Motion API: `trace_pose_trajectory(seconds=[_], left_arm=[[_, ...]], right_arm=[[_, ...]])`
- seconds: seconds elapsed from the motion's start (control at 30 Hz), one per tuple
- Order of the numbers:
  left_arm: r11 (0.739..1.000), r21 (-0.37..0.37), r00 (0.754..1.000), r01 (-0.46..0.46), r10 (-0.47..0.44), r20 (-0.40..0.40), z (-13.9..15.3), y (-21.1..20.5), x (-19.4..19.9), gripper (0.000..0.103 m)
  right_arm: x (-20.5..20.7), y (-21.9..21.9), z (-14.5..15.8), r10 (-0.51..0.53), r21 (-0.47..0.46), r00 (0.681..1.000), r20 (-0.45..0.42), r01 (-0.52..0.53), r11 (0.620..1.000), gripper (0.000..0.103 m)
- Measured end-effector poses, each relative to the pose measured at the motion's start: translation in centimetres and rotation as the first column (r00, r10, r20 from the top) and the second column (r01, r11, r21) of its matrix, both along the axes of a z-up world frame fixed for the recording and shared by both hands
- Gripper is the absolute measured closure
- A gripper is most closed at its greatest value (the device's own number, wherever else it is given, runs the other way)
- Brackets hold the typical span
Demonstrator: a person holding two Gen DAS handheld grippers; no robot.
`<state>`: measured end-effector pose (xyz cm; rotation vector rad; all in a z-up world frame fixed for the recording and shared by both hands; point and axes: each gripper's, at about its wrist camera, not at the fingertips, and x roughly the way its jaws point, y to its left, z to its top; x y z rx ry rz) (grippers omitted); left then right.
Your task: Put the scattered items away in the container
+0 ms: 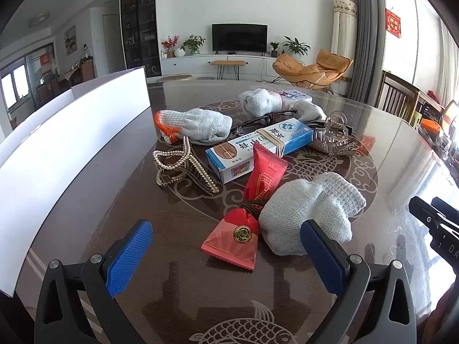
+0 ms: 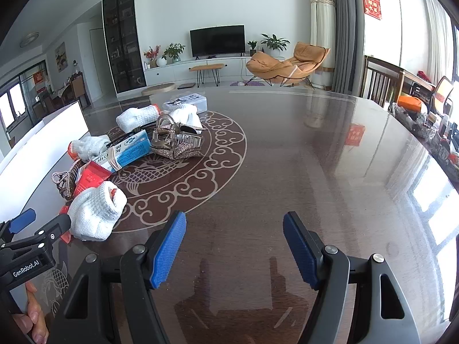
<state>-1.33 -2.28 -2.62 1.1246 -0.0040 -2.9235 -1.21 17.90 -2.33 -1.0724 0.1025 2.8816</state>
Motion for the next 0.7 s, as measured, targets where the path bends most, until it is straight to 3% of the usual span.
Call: trace_pose_trajectory(seconds=[0.7], left_arm=[[1.000, 0.025, 1.000, 0.011, -0.011, 0.021, -0.18, -0.22, -0.34, 0.000]], right_arm=[[-0.56, -0.20, -0.49, 0.002, 0.014, 0.999, 0.040, -0.002, 1.000, 0.031]])
